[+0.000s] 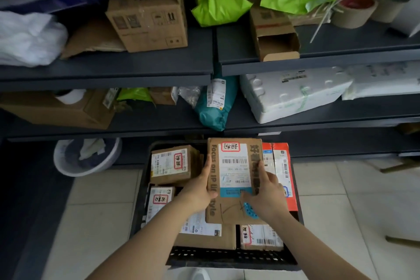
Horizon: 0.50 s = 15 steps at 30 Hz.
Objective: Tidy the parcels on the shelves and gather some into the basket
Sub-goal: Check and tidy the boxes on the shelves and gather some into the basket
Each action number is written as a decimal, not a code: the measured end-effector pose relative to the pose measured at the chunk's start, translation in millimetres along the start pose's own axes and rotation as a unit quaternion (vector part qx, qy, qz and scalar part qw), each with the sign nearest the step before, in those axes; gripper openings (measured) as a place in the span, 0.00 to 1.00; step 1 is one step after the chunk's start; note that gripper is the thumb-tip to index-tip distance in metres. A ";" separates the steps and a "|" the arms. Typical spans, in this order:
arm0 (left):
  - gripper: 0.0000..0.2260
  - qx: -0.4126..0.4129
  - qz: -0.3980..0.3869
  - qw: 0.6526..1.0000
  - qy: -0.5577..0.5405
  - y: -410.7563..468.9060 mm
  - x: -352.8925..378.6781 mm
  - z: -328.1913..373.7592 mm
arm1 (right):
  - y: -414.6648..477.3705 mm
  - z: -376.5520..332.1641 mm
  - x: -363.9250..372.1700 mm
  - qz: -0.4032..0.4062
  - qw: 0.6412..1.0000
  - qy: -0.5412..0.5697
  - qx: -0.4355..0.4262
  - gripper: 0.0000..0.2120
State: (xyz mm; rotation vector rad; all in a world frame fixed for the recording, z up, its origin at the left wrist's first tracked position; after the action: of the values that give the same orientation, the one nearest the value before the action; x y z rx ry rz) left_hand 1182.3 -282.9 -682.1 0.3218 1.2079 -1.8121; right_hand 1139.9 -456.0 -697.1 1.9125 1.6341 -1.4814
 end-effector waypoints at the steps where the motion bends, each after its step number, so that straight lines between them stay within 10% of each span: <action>1: 0.43 -0.006 0.000 1.000 0.000 2.2 -3.4 -1.7 | 0.0 -4.3 1.1 -0.003 1.000 -0.002 -0.001 0.45; 15: 0.37 0.018 0.032 0.998 0.045 -18.3 -21.3 -3.9 | -8.0 -9.3 -19.2 -0.026 0.999 -0.016 0.019 0.40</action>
State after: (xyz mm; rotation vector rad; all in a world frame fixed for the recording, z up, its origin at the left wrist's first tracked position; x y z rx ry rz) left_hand 1178.8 -266.2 -659.5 0.4614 1.2132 -1.7813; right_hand 1140.6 -458.4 -674.5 1.8693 1.6653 -1.5670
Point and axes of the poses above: each hand's wrist, its own y-axis towards the middle knuckle, its own x-axis out of the palm, z = x × y, the point moved 3 cm from there along y, towards the middle knuckle, and after that the axes turned 11 degrees about z, right-handed, at the moved point
